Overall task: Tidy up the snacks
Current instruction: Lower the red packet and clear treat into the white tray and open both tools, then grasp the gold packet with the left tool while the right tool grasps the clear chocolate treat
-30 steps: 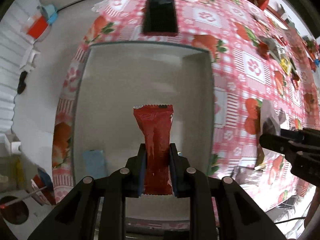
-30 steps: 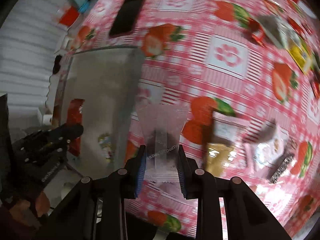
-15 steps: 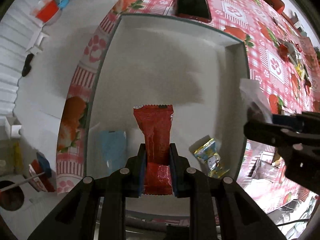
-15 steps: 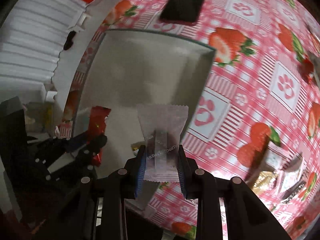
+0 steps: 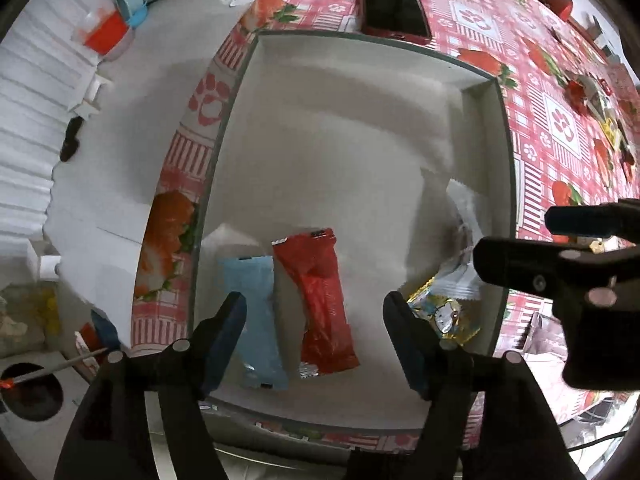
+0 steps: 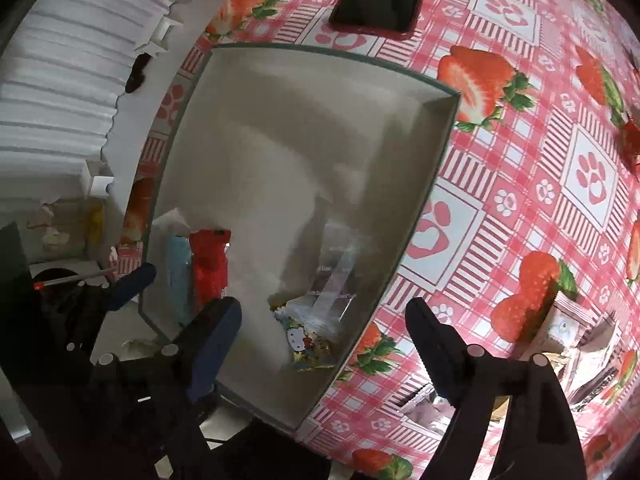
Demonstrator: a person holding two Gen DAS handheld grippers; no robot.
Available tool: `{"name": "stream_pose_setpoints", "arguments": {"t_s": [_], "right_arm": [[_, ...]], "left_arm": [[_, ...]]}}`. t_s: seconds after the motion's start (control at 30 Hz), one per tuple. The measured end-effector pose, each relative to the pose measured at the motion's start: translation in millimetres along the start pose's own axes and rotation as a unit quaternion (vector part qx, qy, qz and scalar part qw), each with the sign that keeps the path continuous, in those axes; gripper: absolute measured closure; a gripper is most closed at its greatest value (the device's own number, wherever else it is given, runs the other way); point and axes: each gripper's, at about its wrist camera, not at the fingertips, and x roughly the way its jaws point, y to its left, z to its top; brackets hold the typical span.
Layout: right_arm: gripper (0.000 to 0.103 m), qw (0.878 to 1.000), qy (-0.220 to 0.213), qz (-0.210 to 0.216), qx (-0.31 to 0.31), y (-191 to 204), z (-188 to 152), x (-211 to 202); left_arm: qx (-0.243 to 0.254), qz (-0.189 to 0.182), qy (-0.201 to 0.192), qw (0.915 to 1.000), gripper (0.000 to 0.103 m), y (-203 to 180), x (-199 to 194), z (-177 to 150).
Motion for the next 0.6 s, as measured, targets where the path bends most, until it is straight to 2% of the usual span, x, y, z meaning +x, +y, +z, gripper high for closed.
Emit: {"name": "stream_pose_setpoints", "arguments": {"t_s": [0.23,0.27,0.3,0.43,0.6], "right_arm": [[0.018,0.999,-0.007,-0.009,0.041,-34,-17,-13],[0.012,0.999,-0.008,-0.012,0.052,-44,-22,-15],[0.000,0.998,-0.008,-0.015,0.061,-52,-26,-16],[0.000,0.993,-0.017,-0.017,0.115,-94,-51,-29],[0.000,0.978,-0.025,-0.024,0.206,-154,-93,-36]], "left_arm": [[0.020,-0.005,-0.003,0.9998,0.027,-19,-7,1],[0.025,-0.005,-0.004,0.9997,0.026,-23,-8,2],[0.032,-0.007,-0.004,0.9994,0.026,-30,-9,3],[0.060,-0.014,-0.005,0.9981,0.026,-53,-14,6],[0.111,-0.031,-0.009,0.9933,0.025,-98,-23,10]]}}
